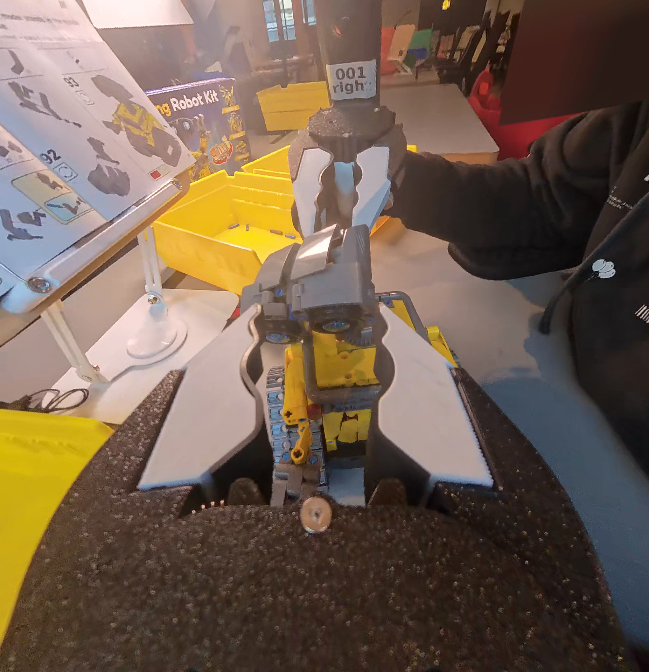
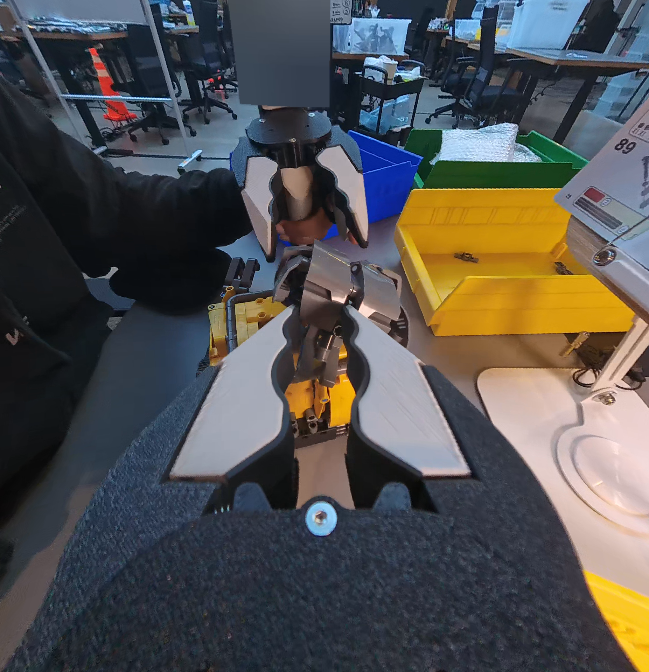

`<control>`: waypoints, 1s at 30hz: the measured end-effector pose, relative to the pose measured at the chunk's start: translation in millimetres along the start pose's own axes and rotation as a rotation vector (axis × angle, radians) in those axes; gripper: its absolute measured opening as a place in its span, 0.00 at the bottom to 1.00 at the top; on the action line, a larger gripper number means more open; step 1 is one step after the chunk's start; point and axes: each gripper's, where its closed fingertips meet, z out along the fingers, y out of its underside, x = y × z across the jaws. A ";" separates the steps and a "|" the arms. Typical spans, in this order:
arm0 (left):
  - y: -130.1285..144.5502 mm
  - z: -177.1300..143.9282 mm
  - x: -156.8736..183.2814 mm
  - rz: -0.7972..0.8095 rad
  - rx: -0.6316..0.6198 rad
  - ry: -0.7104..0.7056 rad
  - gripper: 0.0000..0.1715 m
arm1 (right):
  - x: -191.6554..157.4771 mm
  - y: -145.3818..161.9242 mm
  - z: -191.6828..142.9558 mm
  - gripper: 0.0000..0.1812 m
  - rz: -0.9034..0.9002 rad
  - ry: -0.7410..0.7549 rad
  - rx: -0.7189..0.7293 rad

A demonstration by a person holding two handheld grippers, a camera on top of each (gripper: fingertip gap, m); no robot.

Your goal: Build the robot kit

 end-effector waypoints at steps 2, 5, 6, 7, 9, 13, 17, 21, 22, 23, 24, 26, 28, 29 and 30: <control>3.8 -2.0 -2.5 -0.066 0.015 0.024 0.40 | -0.2 -0.1 0.2 0.12 0.005 -0.002 0.002; 8.4 -2.0 -3.5 -0.132 0.024 0.056 0.46 | -0.9 1.0 0.7 0.12 0.005 -0.003 -0.005; 10.2 -0.7 -5.1 -0.143 0.021 0.054 0.48 | -1.3 0.8 0.7 0.12 0.005 -0.004 -0.003; 11.4 1.4 -5.5 -0.158 0.022 0.061 0.50 | -1.5 0.7 0.8 0.12 0.007 -0.006 -0.001; 13.8 9.0 -5.5 -0.216 0.024 0.095 0.52 | -1.3 0.7 0.8 0.12 0.011 -0.010 0.003; 21.5 18.4 -9.4 -0.240 -0.033 0.094 0.39 | -0.1 0.7 -0.4 0.11 0.022 -0.003 0.007; 15.9 15.8 -2.7 -0.138 -0.058 0.062 0.25 | 0.7 2.0 -2.4 0.12 0.036 -0.005 0.006; 15.0 15.9 -1.4 -0.094 -0.095 0.002 0.25 | -0.9 2.0 -3.9 0.12 0.043 -0.019 0.002; 14.6 16.3 -1.1 -0.095 -0.102 -0.004 0.25 | -1.9 2.3 -4.8 0.14 0.045 -0.027 -0.005; 13.6 16.6 -1.2 -0.100 -0.106 -0.011 0.25 | -1.8 2.1 -6.1 0.15 0.046 -0.026 -0.008; 12.4 16.9 -1.6 -0.106 -0.107 -0.017 0.25 | -0.7 0.7 -8.3 0.17 0.047 -0.021 -0.004; 8.8 17.7 -3.3 -0.129 -0.106 -0.034 0.25 | 1.0 -1.2 -13.8 0.23 0.064 -0.020 -0.001; 4.5 19.5 -4.3 -0.140 -0.105 -0.051 0.25 | 11.8 0.2 -17.2 0.34 0.119 0.029 -0.011; 2.8 20.9 -4.1 -0.137 -0.110 -0.057 0.25 | 17.9 2.4 -16.8 0.43 0.162 0.053 -0.017; 1.6 22.7 -3.6 -0.132 -0.119 -0.061 0.25 | 21.8 5.3 -14.7 0.50 0.208 0.062 -0.021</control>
